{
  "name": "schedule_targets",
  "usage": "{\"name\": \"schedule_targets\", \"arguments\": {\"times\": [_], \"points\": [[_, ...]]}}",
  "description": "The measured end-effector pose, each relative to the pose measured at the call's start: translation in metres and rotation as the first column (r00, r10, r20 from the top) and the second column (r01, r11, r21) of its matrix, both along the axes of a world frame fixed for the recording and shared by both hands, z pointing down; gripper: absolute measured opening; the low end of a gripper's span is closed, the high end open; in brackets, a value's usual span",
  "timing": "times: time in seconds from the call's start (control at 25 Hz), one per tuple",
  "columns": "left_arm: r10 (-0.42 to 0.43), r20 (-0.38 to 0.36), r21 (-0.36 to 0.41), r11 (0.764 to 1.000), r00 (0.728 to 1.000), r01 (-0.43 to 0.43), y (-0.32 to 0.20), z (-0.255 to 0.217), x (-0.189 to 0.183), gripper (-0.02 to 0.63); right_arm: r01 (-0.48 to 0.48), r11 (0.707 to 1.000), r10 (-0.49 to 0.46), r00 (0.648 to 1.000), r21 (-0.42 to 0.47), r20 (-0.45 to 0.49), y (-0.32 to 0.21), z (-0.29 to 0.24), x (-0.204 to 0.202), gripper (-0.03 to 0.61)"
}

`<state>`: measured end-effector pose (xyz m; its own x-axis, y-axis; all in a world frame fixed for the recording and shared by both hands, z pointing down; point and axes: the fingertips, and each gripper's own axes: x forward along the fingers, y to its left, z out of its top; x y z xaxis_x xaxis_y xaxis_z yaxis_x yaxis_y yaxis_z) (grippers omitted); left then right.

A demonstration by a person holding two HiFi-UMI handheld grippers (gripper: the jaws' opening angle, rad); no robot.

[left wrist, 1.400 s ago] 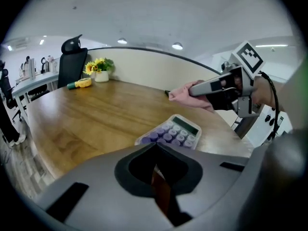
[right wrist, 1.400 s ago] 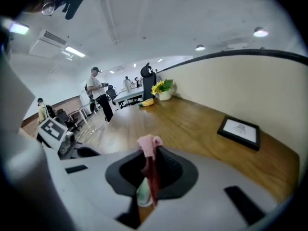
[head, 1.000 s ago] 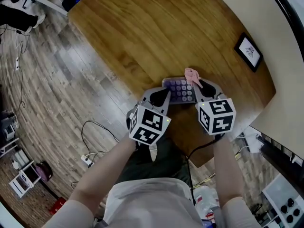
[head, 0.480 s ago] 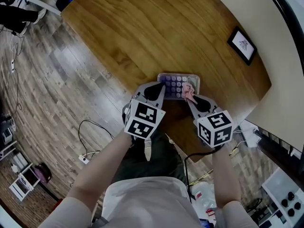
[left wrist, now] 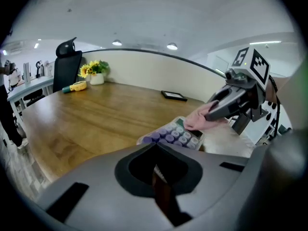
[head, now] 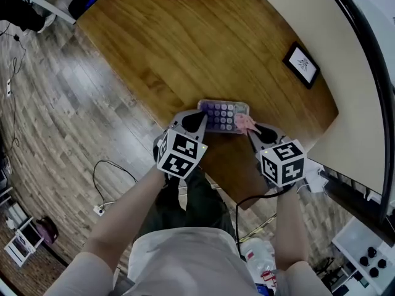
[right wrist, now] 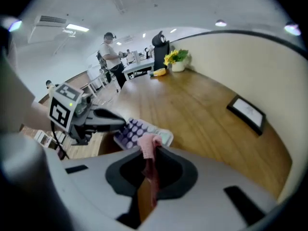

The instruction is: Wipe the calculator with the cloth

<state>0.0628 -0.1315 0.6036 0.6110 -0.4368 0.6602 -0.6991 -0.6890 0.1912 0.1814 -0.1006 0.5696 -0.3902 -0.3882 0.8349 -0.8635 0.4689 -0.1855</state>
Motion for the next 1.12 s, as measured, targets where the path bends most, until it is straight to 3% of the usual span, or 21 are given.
{"name": "schedule_targets", "arguments": {"times": [0.08,0.2,0.36,0.56,0.88,1.12], "points": [[0.011,0.001,0.000,1.000,1.000,-0.011,-0.001,0.000,0.002,0.002,-0.083,0.991,0.083,0.997,0.103,0.010,-0.027,-0.017,0.007,0.034],[0.024,0.001,0.002,1.000,1.000,-0.024,0.000,-0.001,0.004,0.002,-0.205,0.956,0.197,0.979,0.211,0.058,-0.060,-0.034,0.012,0.035],[0.027,0.000,0.009,1.000,1.000,-0.027,-0.002,0.001,0.003,0.002,-0.264,0.938,0.247,0.964,0.226,0.103,-0.082,-0.015,-0.003,0.038],[0.037,0.012,0.006,0.999,0.999,-0.037,-0.001,0.001,0.004,0.002,-0.167,0.974,0.161,0.985,0.151,0.056,-0.060,0.022,-0.038,0.037],[0.037,0.045,0.051,0.998,0.998,-0.040,0.000,0.001,0.005,0.002,0.061,0.990,-0.064,0.998,0.123,0.019,0.008,0.025,-0.081,0.040],[0.040,0.026,0.054,0.998,0.999,-0.042,-0.002,0.001,0.004,0.002,0.085,0.993,-0.078,0.992,-0.076,0.097,0.076,0.052,-0.083,0.037]]}}
